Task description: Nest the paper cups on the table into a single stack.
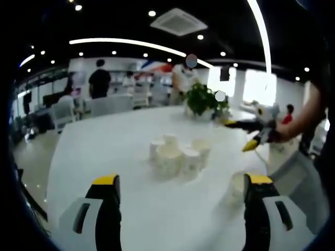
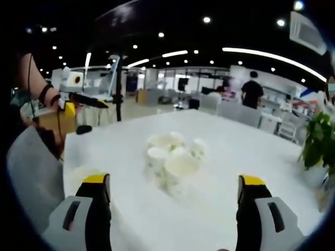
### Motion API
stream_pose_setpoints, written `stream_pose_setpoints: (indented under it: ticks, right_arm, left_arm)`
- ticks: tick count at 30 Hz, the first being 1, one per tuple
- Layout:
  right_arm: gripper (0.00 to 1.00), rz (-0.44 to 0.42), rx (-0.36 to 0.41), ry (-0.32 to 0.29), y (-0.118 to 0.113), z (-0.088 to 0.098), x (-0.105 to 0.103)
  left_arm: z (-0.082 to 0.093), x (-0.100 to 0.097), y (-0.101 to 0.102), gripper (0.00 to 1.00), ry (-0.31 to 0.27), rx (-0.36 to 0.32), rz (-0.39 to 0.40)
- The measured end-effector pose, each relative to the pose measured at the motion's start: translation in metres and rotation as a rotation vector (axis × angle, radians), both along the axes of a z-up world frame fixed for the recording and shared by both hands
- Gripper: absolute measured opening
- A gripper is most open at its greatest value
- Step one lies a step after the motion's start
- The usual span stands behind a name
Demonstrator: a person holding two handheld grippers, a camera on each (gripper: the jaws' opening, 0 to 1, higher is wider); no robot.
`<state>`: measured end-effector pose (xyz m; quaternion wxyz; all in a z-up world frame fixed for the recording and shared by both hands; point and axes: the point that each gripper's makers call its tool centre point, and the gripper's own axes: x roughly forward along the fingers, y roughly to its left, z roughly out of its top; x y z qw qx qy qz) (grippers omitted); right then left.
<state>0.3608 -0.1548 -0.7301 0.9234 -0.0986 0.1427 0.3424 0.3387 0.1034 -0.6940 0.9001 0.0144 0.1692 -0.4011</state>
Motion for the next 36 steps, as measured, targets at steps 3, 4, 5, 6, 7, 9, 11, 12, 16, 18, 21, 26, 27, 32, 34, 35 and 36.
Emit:
stream_pose_setpoints:
  ticks: [3,4,5,6,7,9,11,12,16,18,21,26,27,32,34,35,36]
  right_arm:
    - [1.0,-0.016,0.045,0.0,-0.003,0.003,-0.003]
    - [1.0,-0.018,0.049,-0.001,-0.003,0.004,-0.004]
    - [1.0,-0.02,0.055,-0.002,-0.003,0.004,-0.006]
    - [1.0,-0.021,0.055,-0.003,-0.004,0.004,-0.006]
    - [1.0,-0.022,0.046,0.001,-0.004,0.002,-0.007]
    - [1.0,-0.019,0.048,-0.001,-0.005,0.001,-0.009]
    - [1.0,-0.02,0.03,0.009,-0.006,-0.002,-0.01]
    - [1.0,-0.026,0.042,0.006,-0.007,-0.001,-0.009]
    - [1.0,-0.053,-0.041,0.053,-0.02,-0.023,-0.009]
    - [1.0,-0.067,0.006,0.066,-0.021,-0.026,-0.009]
    - [1.0,-0.113,0.078,0.034,-0.024,-0.007,-0.005]
    - [1.0,-0.127,0.099,-0.027,-0.025,0.019,-0.003]
    - [1.0,-0.125,0.096,-0.03,-0.025,0.021,-0.004]
    - [1.0,-0.107,0.097,-0.051,-0.021,0.031,-0.008]
    - [1.0,-0.089,0.074,-0.078,-0.019,0.04,-0.011]
    - [1.0,-0.08,0.065,-0.09,-0.017,0.044,-0.012]
    - [1.0,-0.073,0.059,-0.094,-0.016,0.045,-0.013]
  left_arm:
    - [0.0,0.001,0.001,0.99,-0.001,-0.002,0.001]
    - [-0.001,0.0,0.001,0.99,0.0,0.0,0.002]
    - [0.0,0.0,0.001,0.99,0.0,0.0,0.002]
    - [0.0,0.0,0.001,0.99,-0.002,-0.001,0.002]
    - [0.001,0.0,0.001,0.99,-0.006,-0.004,0.002]
    - [0.002,0.001,0.002,0.99,-0.009,-0.006,0.008]
    - [0.001,0.001,0.003,0.99,-0.005,-0.008,0.012]
    - [0.002,0.001,0.003,0.99,-0.009,-0.005,0.008]
    - [0.002,0.001,0.003,0.99,-0.005,-0.005,0.013]
    - [0.001,0.003,0.004,0.99,-0.006,-0.009,0.018]
    - [0.002,0.002,0.003,0.99,-0.005,-0.011,0.016]
    - [0.001,0.003,0.004,0.99,-0.003,-0.013,0.022]
    - [0.002,0.003,0.004,0.99,-0.005,-0.015,0.022]
    - [0.002,0.003,0.004,0.99,-0.004,-0.017,0.025]
    - [0.003,0.003,0.004,0.99,-0.009,-0.018,0.026]
    - [0.004,0.004,0.003,0.99,-0.009,-0.022,0.027]
    - [0.004,0.004,0.003,0.99,-0.008,-0.023,0.03]
